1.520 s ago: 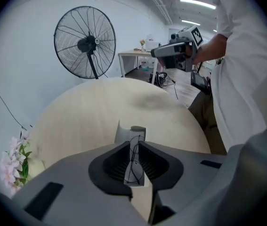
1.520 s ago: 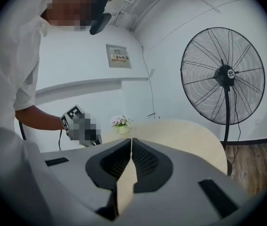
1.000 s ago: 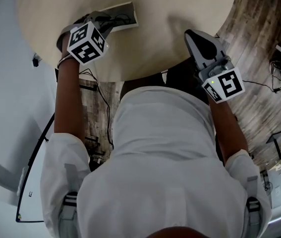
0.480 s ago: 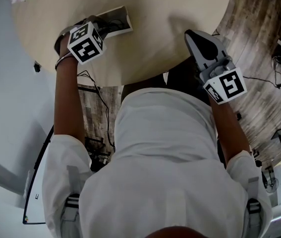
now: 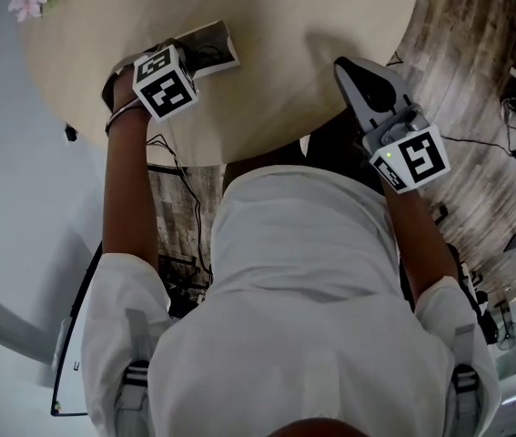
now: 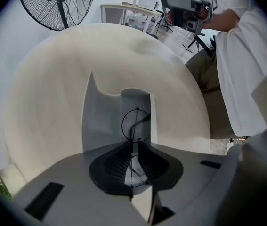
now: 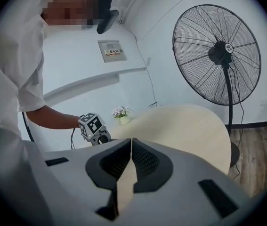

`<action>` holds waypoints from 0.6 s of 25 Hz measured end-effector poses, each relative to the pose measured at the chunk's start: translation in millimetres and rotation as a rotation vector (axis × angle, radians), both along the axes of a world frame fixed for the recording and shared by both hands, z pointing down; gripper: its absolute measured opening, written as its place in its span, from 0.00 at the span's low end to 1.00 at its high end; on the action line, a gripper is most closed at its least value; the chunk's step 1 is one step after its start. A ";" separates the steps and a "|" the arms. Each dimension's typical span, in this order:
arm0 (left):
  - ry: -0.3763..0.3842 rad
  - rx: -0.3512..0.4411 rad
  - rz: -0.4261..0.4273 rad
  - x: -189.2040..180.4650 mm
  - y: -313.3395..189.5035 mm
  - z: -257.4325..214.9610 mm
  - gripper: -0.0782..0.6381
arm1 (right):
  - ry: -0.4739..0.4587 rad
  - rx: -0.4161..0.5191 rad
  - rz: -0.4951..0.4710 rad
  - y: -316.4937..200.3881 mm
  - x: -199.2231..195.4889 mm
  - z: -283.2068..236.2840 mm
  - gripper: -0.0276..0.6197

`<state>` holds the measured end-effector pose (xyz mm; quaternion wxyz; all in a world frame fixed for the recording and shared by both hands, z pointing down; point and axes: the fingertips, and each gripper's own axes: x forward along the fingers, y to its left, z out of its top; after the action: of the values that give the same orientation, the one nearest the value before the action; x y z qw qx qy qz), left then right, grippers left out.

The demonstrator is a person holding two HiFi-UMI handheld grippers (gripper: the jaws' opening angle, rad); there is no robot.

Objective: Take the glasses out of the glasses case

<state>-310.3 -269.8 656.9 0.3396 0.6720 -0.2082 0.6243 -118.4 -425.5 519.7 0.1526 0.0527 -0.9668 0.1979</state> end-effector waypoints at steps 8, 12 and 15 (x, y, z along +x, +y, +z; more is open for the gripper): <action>0.012 0.007 -0.012 -0.6 0.2 -1.7 0.17 | -0.003 -0.018 0.019 0.4 -1.0 2.2 0.08; 0.022 0.021 -0.024 -1.7 -1.1 -7.6 0.15 | -0.012 -0.009 0.012 3.4 -2.4 -0.6 0.08; 0.030 0.038 -0.029 -0.1 -1.4 -10.6 0.15 | -0.011 -0.009 0.019 5.3 -2.5 -1.8 0.08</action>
<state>-310.4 -271.2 646.3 0.3388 0.6844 -0.2245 0.6053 -120.9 -420.3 517.8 0.1458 0.0603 -0.9662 0.2040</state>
